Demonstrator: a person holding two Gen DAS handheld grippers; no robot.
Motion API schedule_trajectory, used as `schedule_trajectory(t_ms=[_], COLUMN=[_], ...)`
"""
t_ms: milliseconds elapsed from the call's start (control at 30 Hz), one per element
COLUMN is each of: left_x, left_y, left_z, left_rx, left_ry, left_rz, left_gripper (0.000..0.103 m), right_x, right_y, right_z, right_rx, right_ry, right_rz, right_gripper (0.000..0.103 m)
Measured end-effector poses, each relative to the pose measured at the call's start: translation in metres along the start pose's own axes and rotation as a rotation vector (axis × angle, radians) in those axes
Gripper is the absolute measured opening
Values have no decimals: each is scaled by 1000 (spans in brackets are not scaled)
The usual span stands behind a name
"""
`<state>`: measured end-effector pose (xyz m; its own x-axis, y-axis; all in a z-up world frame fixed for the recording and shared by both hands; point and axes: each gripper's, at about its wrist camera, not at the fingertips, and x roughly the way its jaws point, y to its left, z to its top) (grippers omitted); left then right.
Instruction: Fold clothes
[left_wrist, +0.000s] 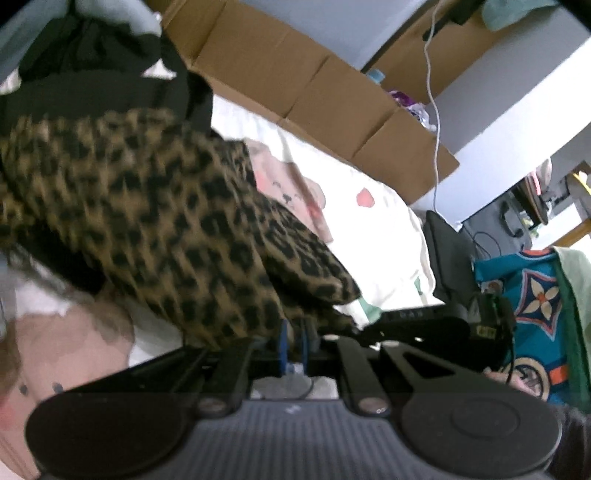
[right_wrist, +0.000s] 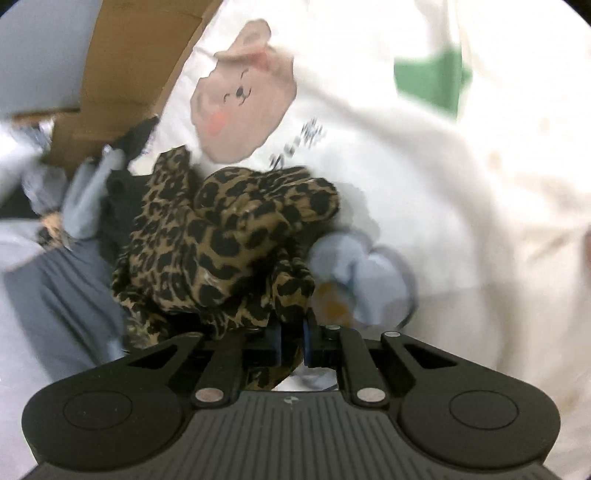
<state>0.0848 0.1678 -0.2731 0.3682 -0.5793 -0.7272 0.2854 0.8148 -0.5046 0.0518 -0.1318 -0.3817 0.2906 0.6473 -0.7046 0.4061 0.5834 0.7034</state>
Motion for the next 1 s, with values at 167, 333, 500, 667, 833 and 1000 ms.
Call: schedule_trajectory(t_ms=[167, 333, 500, 667, 833, 1000], left_x=[1, 8, 16, 25, 49, 72], left_y=[0, -8, -19, -28, -55, -86], left_z=[14, 26, 32, 33, 38, 42], left_rx=[22, 93, 151, 194, 276, 371], left_ry=[-37, -41, -48, -33, 6, 58], left_rz=[15, 22, 17, 30, 20, 17], left_gripper=[13, 25, 39, 51, 55, 55], right_x=[-24, -46, -68, -92, -120, -160], right_y=[3, 9, 12, 14, -5, -45], right_z=[35, 70, 93, 102, 115, 128], right_rx=[-194, -362, -479, -524, -480, -402], right_ry=[41, 87, 162, 139, 67, -44], right_rz=[-171, -339, -412, -443, -450, -463], right_gripper=[9, 8, 8, 8, 8, 8])
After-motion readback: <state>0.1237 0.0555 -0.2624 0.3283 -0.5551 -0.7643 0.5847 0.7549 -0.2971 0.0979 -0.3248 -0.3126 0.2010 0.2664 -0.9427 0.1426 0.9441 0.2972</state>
